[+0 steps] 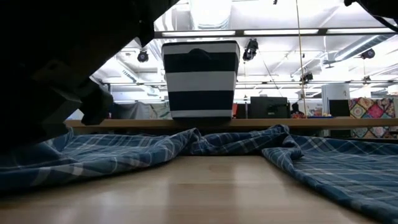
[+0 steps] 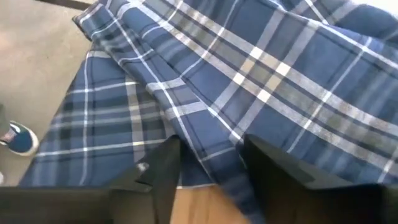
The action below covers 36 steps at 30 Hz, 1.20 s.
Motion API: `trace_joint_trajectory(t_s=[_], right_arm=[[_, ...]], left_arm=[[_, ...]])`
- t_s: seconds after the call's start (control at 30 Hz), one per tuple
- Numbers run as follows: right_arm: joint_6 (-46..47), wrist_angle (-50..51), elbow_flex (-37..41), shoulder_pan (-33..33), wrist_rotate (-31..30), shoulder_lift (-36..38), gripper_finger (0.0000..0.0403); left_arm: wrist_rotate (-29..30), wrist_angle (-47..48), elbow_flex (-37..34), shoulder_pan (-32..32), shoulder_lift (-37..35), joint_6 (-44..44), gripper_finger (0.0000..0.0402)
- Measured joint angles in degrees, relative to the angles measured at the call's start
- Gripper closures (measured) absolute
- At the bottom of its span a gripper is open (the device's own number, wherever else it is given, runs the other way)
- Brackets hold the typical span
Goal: Fold Laundry from Bin
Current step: Fold the blue patterned pants
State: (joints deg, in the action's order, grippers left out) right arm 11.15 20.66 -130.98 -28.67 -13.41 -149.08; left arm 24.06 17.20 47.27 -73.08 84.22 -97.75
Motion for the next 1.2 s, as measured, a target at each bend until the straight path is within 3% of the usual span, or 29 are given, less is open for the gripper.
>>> trace_joint_trajectory(t_s=[0.27, 0.4, 0.53, 0.67, 0.83, 1.0, 1.1, 1.2], right_arm=[[5.4, 0.9, -0.7, 0.4, 1.4, 0.9, 0.0384], [6.3, 1.8, -3.6, 0.4, 1.6, 3.7, 0.0390], [7.3, 3.5, -3.8, 0.6, 1.1, 11.4, 0.0392], [8.2, 8.9, -4.0, 1.6, -3.1, 17.9, 0.0392], [11.0, 27.0, -3.8, 3.4, -8.9, 21.9, 0.0392], [18.9, 47.9, -3.6, 5.5, -14.7, 23.1, 0.0392], [23.4, 57.0, -2.1, 7.3, -16.6, 22.0, 0.0389], [25.9, 62.2, 0.9, 10.1, -13.6, 21.6, 0.0368]], left_arm=[[-6.9, 0.0, 4.0, -0.9, 8.5, -3.9, 0.0189], [-7.2, 0.0, 4.5, -2.3, 9.6, -5.2, 0.0189], [-6.5, 0.0, 2.5, -2.6, 9.6, -5.2, 0.0189], [-1.4, -0.4, -1.0, -2.5, 9.5, -4.9, 0.0189], [9.8, -2.3, -5.8, -0.2, 8.7, -4.6, 0.0189], [11.7, -6.5, -10.7, 6.0, 6.3, 2.3, 0.0189], [11.5, -16.8, -14.1, 11.0, 5.5, 10.1, 0.0189], [9.1, -26.8, -16.6, 14.7, 5.5, 18.4, 0.0189]])
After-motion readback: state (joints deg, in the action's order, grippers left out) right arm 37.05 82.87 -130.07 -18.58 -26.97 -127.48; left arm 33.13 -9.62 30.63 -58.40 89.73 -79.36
